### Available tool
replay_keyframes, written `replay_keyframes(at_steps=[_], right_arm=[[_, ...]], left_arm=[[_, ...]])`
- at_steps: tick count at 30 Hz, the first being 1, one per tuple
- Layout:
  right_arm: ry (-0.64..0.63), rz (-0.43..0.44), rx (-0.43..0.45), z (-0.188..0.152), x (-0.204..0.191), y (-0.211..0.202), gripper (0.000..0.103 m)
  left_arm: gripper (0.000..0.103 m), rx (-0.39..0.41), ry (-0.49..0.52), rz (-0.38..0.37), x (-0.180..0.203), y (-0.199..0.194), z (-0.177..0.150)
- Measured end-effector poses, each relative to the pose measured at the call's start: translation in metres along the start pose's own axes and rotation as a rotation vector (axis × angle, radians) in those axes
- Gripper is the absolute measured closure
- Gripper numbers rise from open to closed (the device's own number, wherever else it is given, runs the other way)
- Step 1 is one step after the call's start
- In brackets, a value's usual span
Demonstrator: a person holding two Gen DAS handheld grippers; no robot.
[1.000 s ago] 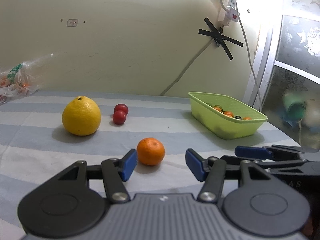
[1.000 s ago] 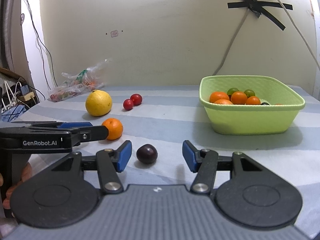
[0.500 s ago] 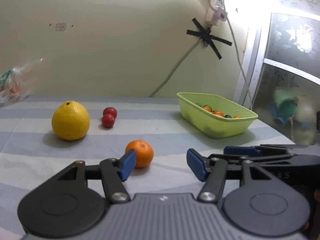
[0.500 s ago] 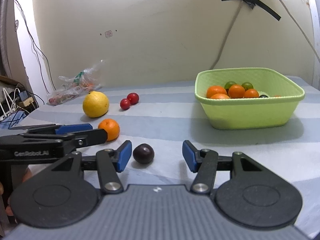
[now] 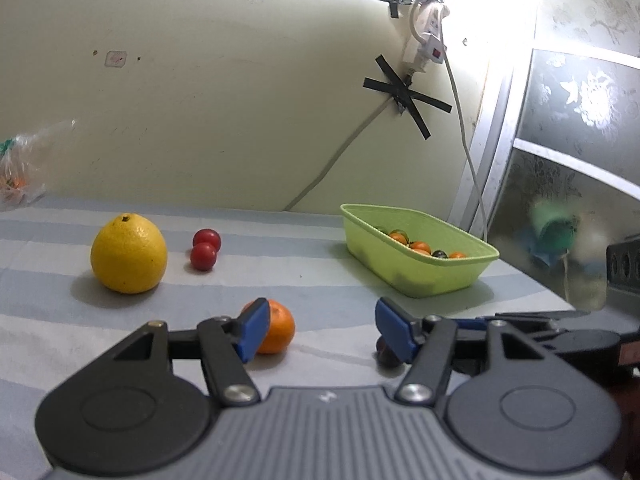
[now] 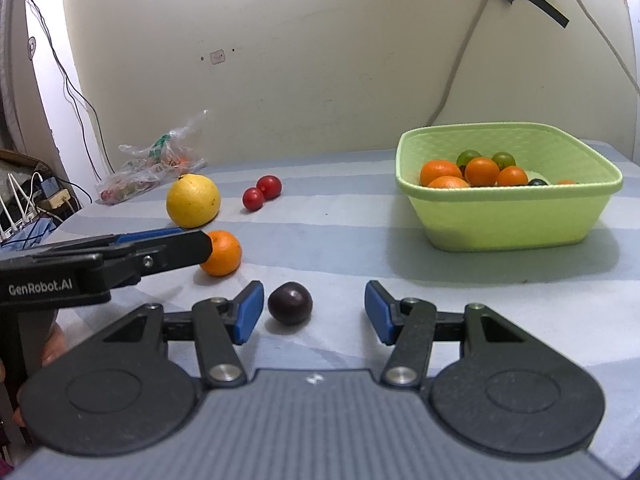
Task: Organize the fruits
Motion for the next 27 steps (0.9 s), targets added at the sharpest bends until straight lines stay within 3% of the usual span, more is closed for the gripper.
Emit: replay_keyframes(at_steps=[5,9,13,18,23,26,27], right_arm=[[-0.006,0.015,0.021,-0.001,-0.001,-0.006,0.045],[-0.033,0.038,0.059,-0.002,-0.005,-0.012,0.045],[-0.056,0.077,0.056,-0.002,-0.009,-0.013,0.042],[-0.101,0.071,-0.017,-0.001,-0.017,0.0,0.039],[-0.115,0.055,-0.06,0.002,-0.017,0.01,0.04],[-0.114,0.059,-0.113,0.003,-0.017,0.019,0.046],[-0.125,0.053,-0.116,0.003,-0.018,0.02,0.049]], left_arm=[[0.043,0.009,0.04,0.009,0.007,-0.003,-0.002],[0.043,0.018,0.011,0.026,0.001,-0.006,-0.001],[0.043,-0.03,-0.041,0.064,-0.01,0.002,0.006],[0.039,-0.107,0.008,0.117,-0.01,0.027,0.023],[0.039,-0.185,0.088,0.159,-0.002,0.047,0.015],[0.05,-0.207,0.078,0.155,-0.005,0.05,0.012],[0.063,-0.206,0.071,0.152,-0.006,0.051,0.011]])
Point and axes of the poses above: each gripper's, at about its wrist camera, not at the fingertips, and y roughly the way its jaws point, x to its right, z to its top, the point moved 1 cm from there along y, roughly the way its jaws point, and after that the axes turned 13 degrees about z, right-handed, at the moved point
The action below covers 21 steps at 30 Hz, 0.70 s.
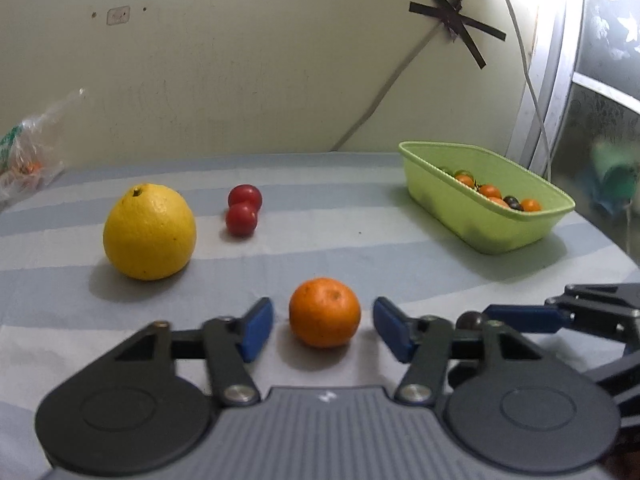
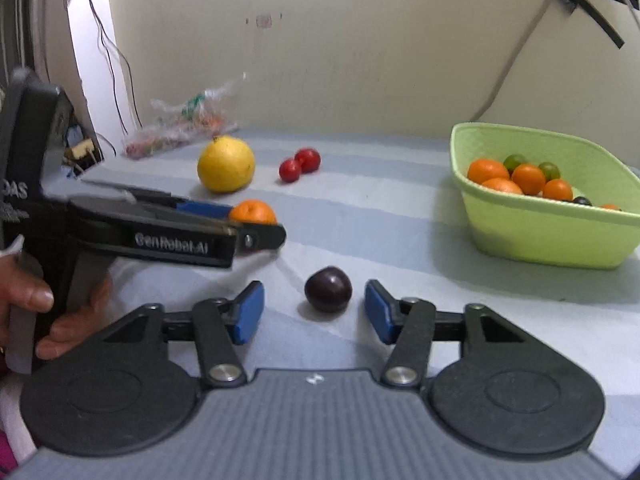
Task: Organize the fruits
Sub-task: 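Grasp the tangerine with the left tool while the right tool grasps the plum, then carry the tangerine and plum over the basket and open both tools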
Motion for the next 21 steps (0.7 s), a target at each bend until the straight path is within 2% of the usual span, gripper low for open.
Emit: replay_keyframes(at_steps=[1,3,5,7,10,16,21], right_arm=[[-0.019,-0.011,-0.009,0.0,-0.001,0.002,0.053],[-0.061,-0.049,-0.02,0.0,-0.003,0.003,0.074],[-0.058,-0.038,-0.018,0.0,0.0,0.001,0.076],[-0.041,-0.018,0.002,0.001,0.005,-0.005,0.076],[-0.048,-0.014,0.082,0.01,0.012,-0.024,0.076],[-0.042,-0.155,0.22,0.037,0.058,-0.057,0.075],[-0.011,-0.227,0.204,0.045,0.106,-0.048,0.075]], left_arm=[[0.066,0.003,-0.004,0.0,-0.001,0.0,0.0],[0.067,0.004,-0.006,-0.002,-0.001,-0.001,-0.001],[0.067,0.007,-0.002,-0.009,0.002,-0.004,0.001],[0.067,0.018,-0.013,-0.052,0.006,-0.008,0.008],[0.066,0.059,0.011,-0.101,0.022,-0.012,0.031],[0.066,0.102,0.073,-0.198,0.075,0.01,0.087],[0.066,0.05,0.106,-0.213,0.116,0.052,0.104]])
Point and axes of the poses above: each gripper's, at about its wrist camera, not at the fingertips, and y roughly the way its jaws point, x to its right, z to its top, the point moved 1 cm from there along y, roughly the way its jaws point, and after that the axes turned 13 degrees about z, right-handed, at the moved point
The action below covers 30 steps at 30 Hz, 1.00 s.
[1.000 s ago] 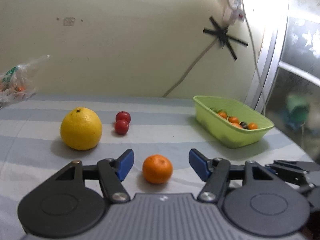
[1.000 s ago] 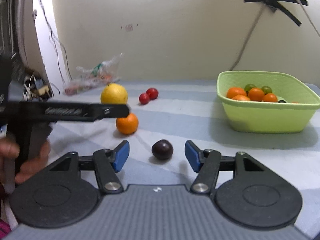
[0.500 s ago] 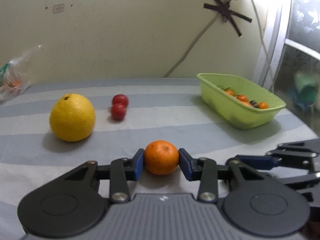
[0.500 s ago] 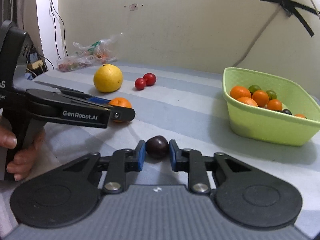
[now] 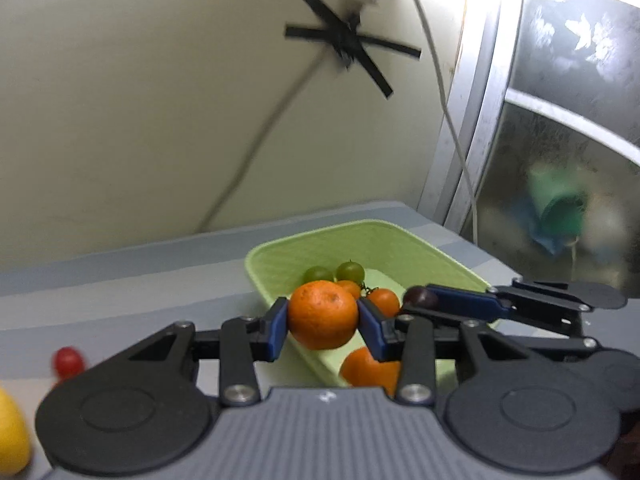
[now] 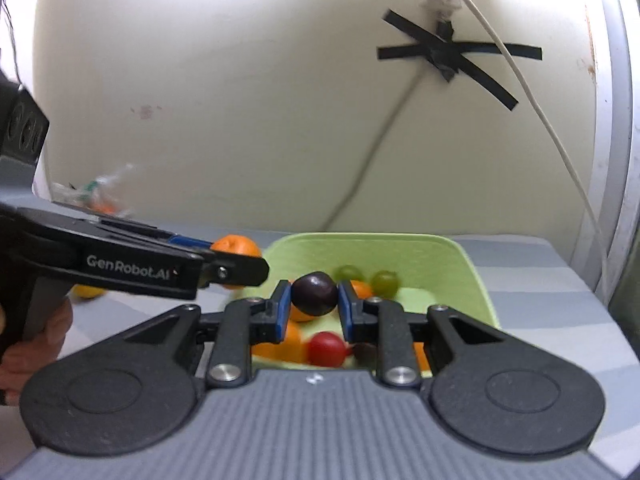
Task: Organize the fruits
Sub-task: 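Carry the tangerine and plum over the basket and open both tools, then move both open tools to either side of the yellow grapefruit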
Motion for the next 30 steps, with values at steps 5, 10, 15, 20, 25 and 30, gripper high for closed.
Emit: replay_keyframes(at_steps=[5,10,15,20,25,30], right_arm=[[0.006,-0.009,-0.046,-0.014,0.016,0.02,0.072],[0.025,-0.02,-0.004,-0.015,0.013,0.01,0.057],[0.071,-0.02,0.064,-0.012,0.009,-0.011,0.057],[0.172,0.062,0.098,0.002,0.001,-0.026,0.057],[0.212,0.161,0.086,0.073,-0.005,-0.025,0.057],[0.102,0.198,0.143,0.171,-0.033,-0.033,0.057]], left_arm=[[0.054,-0.01,0.054,0.016,0.016,0.022,0.001],[0.051,0.033,0.051,0.039,0.019,0.006,-0.003],[0.05,0.091,-0.027,0.061,-0.003,-0.038,-0.005],[0.048,0.12,-0.057,0.114,-0.035,-0.081,-0.032],[0.048,0.11,-0.132,0.172,-0.079,-0.116,-0.052],[0.048,0.164,-0.256,0.284,-0.146,-0.164,-0.066]])
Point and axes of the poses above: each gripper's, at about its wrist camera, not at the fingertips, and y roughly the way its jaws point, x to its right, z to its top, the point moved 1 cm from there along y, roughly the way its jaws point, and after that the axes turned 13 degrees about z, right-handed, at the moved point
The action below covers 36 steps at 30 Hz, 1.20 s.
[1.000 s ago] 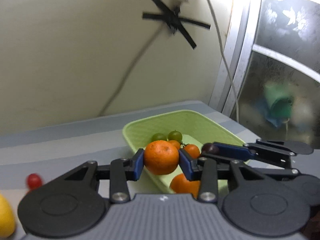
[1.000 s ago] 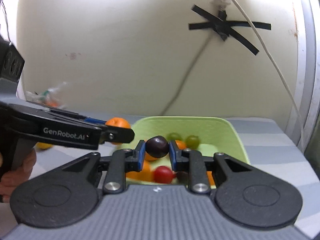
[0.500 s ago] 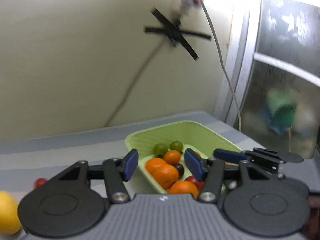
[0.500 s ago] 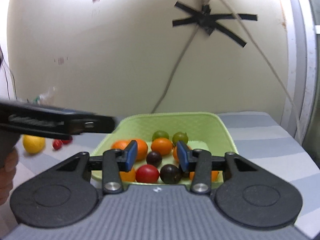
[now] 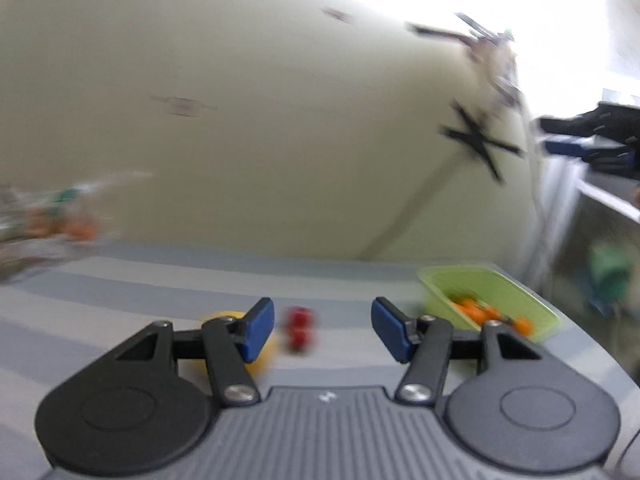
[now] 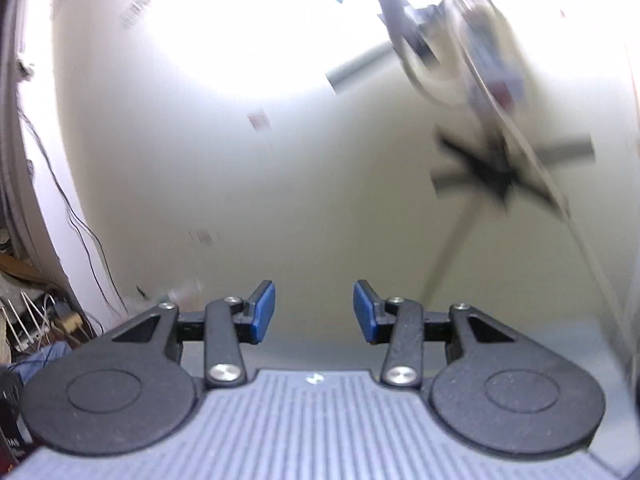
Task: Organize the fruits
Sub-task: 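Move both open tools to either side of the yellow grapefruit, then clamp the grapefruit between the left and right tools together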
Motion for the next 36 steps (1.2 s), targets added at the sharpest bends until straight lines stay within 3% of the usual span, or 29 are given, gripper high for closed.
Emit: replay_keyframes(at_steps=[2,5,11,15,16,20,23,25,30,36], right_arm=[[-0.032,0.036,0.025,0.009,-0.016,0.004,0.056],[-0.003,0.118,-0.001,-0.017,-0.03,0.025,0.053],[-0.005,0.224,-0.213,-0.119,-0.063,0.107,0.051],[-0.111,0.239,-0.327,-0.168,-0.088,0.153,0.048],[-0.15,0.237,-0.35,-0.178,-0.094,0.163,0.047],[-0.199,0.246,-0.385,-0.189,-0.1,0.193,0.035],[-0.179,0.255,-0.414,-0.195,-0.099,0.214,0.032],[-0.17,0.255,-0.438,-0.201,-0.1,0.225,0.032],[-0.191,0.206,-0.435,-0.206,-0.104,0.209,0.038],[-0.236,0.145,-0.352,-0.203,-0.098,0.149,0.038]], left_arm=[[0.048,-0.008,-0.056,0.056,-0.033,-0.002,0.004],[0.048,-0.059,-0.141,0.09,-0.07,0.003,0.006],[0.042,-0.174,-0.229,0.012,-0.088,0.038,0.003],[0.023,-0.216,-0.32,-0.067,-0.09,0.062,-0.008],[0.023,-0.222,-0.332,-0.075,-0.09,0.067,-0.01],[0.023,-0.239,-0.297,-0.09,-0.083,0.083,-0.014],[0.024,-0.243,-0.248,-0.071,-0.074,0.089,-0.015],[0.037,-0.251,-0.224,-0.058,-0.068,0.095,-0.017],[0.042,-0.268,-0.225,-0.053,-0.056,0.089,-0.023],[0.042,-0.255,-0.184,-0.14,-0.013,0.063,-0.018]])
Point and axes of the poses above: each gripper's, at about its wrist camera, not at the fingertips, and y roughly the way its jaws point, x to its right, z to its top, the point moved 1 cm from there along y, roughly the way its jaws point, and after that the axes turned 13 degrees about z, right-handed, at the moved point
